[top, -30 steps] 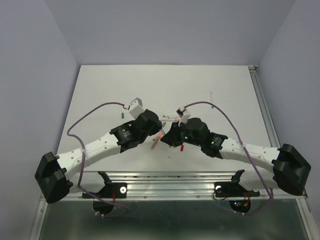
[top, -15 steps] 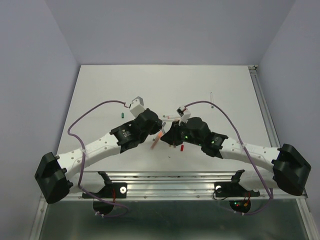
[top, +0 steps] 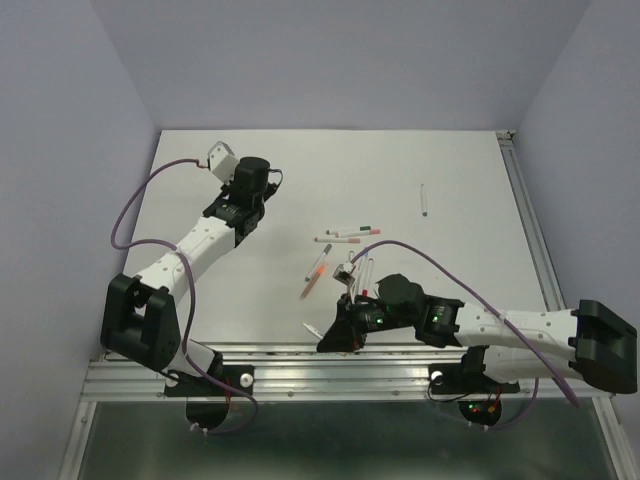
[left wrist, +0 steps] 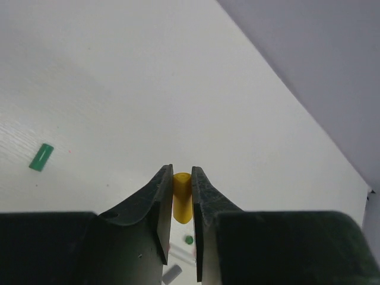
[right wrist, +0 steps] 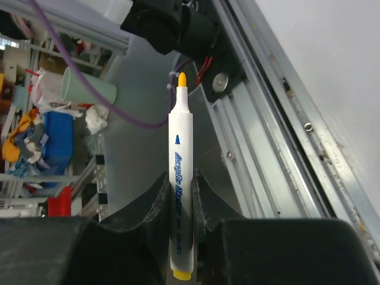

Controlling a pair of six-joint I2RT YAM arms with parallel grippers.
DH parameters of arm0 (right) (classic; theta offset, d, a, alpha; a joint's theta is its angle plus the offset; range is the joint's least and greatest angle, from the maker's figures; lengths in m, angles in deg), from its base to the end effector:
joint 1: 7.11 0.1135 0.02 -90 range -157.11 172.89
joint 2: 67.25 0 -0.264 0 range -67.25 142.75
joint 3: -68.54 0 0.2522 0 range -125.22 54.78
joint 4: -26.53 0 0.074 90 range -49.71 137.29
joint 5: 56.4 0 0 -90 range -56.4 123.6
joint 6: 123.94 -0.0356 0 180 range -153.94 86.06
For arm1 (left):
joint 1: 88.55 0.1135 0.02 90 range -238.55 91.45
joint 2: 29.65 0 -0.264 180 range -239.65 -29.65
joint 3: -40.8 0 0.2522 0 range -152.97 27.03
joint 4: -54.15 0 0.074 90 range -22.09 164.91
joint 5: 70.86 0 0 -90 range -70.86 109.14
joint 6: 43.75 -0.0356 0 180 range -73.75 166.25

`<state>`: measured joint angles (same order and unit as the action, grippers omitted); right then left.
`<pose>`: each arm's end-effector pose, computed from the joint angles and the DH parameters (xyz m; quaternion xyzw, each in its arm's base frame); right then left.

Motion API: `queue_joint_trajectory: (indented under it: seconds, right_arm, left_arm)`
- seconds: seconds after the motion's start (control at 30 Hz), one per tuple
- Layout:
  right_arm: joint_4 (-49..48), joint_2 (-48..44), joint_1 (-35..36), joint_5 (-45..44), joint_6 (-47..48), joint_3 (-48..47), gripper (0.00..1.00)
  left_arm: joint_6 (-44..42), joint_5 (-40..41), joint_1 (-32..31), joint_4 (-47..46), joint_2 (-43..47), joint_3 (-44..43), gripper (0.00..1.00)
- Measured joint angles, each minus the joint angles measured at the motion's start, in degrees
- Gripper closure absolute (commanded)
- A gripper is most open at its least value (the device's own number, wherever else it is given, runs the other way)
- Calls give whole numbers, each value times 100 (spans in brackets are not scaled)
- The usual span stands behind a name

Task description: Open the pen caps

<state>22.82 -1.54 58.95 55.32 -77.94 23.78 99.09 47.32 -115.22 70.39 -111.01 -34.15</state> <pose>0.0891 0.2331 0.2322 -0.2610 0.7547 0.5643 0.2096 0.3008 -0.1323 0.3058 -0.3142 0.7556 -0.1882 0.5430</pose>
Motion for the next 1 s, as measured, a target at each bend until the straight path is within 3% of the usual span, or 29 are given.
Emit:
queue_joint_trajectory:
  seconds: [0.1,0.27,0.47,0.63,0.8,0.9,1.0]
  right_arm:
    - [201,-345,118,-66,-66,109,99]
    - [857,-730,-44,-977,-7,70,99]
    - [1541,-697,-1241,-1648,197,28,99]
    - [1849,-599,-2197,-2389,608,-212,99]
    - [1956,-308,-2774,-2505,883,-531,99]
    - [2033,-149,-3012,-2500,1016,-575,99]
    - [2142,-79,-3185,-2485,1088,-575,99]
  left_arm:
    - [-249,4,251,-39,-44,-61,100]
    - [-962,-363,273,-42,216,85,100]
    - [-1541,-546,278,219,328,431,100]
    - [-1690,-457,297,511,-490,450,100]
    - [-1843,-417,459,769,-1419,389,100]
    - [-1908,-404,560,881,-1709,337,95]
    - [-1963,-387,634,964,-1829,251,77]
